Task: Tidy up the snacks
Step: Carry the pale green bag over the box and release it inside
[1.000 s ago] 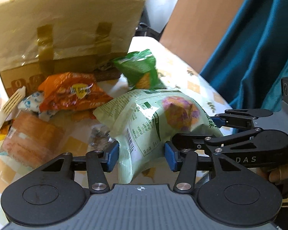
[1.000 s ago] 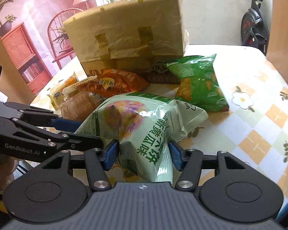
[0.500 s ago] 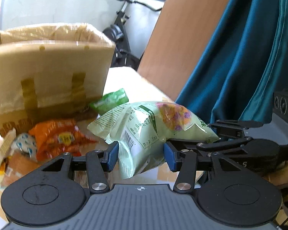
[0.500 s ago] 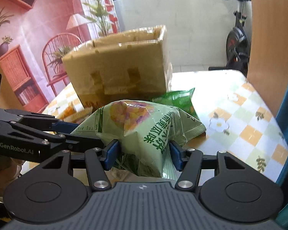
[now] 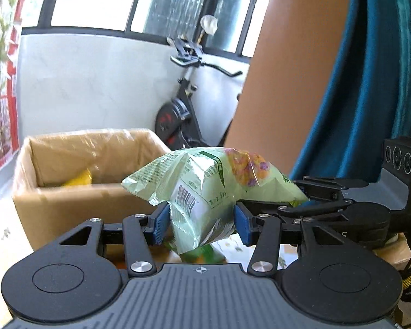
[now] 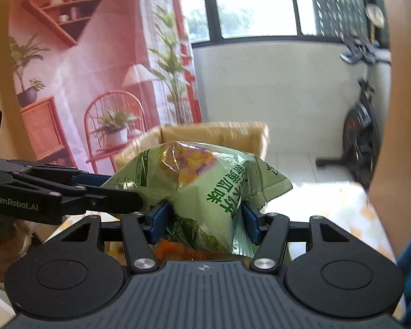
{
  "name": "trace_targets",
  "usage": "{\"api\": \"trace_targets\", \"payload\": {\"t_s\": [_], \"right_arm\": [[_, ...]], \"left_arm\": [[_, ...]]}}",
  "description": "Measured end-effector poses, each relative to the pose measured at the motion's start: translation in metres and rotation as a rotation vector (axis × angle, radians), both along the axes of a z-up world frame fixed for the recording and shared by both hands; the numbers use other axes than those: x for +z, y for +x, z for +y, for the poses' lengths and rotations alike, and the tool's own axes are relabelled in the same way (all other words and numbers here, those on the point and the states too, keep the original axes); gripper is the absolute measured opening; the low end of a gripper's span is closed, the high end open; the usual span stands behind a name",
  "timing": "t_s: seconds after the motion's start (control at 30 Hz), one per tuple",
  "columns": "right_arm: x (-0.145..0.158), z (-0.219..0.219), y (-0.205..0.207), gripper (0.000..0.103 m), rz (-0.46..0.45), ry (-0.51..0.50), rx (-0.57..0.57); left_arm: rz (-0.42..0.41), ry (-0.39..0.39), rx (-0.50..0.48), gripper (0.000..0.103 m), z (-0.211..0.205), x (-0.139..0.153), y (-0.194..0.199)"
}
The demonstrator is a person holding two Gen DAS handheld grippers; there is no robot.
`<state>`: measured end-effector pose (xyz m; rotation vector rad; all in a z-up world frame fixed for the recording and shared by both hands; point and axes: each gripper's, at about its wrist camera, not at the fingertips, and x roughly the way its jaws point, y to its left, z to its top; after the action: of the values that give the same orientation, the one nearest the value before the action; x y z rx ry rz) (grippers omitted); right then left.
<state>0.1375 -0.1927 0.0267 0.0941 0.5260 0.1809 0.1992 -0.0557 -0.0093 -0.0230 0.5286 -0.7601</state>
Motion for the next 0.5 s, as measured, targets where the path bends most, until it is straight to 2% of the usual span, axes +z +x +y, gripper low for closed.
{"api": "trace_targets", "payload": {"t_s": [0.2, 0.3, 0.5], "right_arm": [[0.021, 0.007, 0.047, 0.059, -0.046, -0.02, 0.051], [0.024, 0.008, 0.073, 0.059, -0.066, -0.025, 0.078], [0.007, 0.01, 0.141, 0.059, -0.036, -0.053, 0.07]], "left_arm": [[0.035, -0.053, 0.014, 0.052, 0.013, 0.016, 0.038], [0.011, -0.028, 0.039, 0.052, 0.008, 0.016, 0.056], [0.077, -0.053, 0.117, 0.052, 0.004, 0.004, 0.119]]}}
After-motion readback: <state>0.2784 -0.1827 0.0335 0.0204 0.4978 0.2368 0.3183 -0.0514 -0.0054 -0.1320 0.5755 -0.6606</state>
